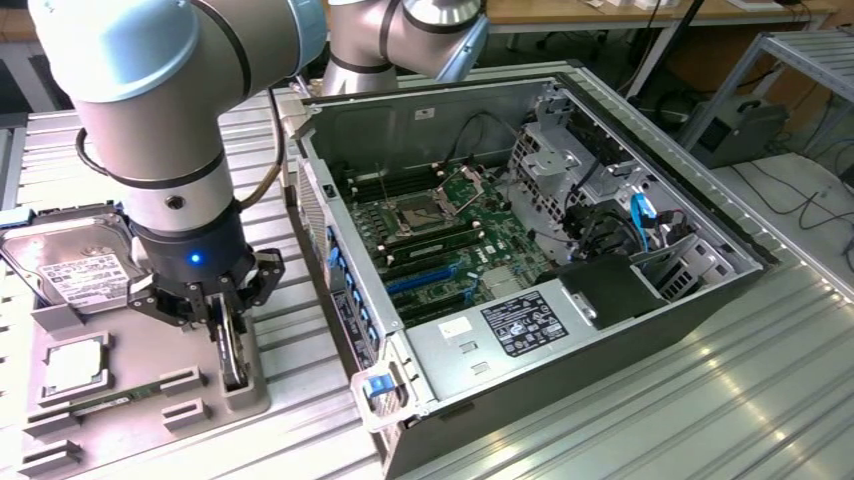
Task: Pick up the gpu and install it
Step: 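Pick up the gpu and move the gpu toward the slot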
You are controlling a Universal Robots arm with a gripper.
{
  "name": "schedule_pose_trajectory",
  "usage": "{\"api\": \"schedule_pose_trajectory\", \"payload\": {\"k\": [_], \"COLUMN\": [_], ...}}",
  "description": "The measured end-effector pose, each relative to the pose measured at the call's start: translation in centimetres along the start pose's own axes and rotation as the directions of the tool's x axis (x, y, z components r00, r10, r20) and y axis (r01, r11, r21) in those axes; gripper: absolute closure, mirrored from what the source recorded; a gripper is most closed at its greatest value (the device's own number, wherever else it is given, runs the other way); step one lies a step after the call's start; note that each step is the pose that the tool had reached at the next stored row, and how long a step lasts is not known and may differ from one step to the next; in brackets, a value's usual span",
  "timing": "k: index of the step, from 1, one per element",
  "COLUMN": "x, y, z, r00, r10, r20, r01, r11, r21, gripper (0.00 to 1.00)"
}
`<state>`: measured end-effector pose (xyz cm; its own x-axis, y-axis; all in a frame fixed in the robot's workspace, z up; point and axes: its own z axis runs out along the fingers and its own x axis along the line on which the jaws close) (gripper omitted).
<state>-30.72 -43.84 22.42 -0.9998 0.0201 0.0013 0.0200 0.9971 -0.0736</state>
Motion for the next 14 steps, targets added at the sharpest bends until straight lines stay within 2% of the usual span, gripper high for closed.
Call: {"api": "schedule_pose_trajectory", "payload": {"k": [14], "x": [-0.04], "y": [0.0], "z": [0.0], "r00": [1.0], "r10": [0.0], "r20": [0.001], "r01": [0.0], "r11": [1.0], "r21": [0.0026], "gripper": [0.72]}}
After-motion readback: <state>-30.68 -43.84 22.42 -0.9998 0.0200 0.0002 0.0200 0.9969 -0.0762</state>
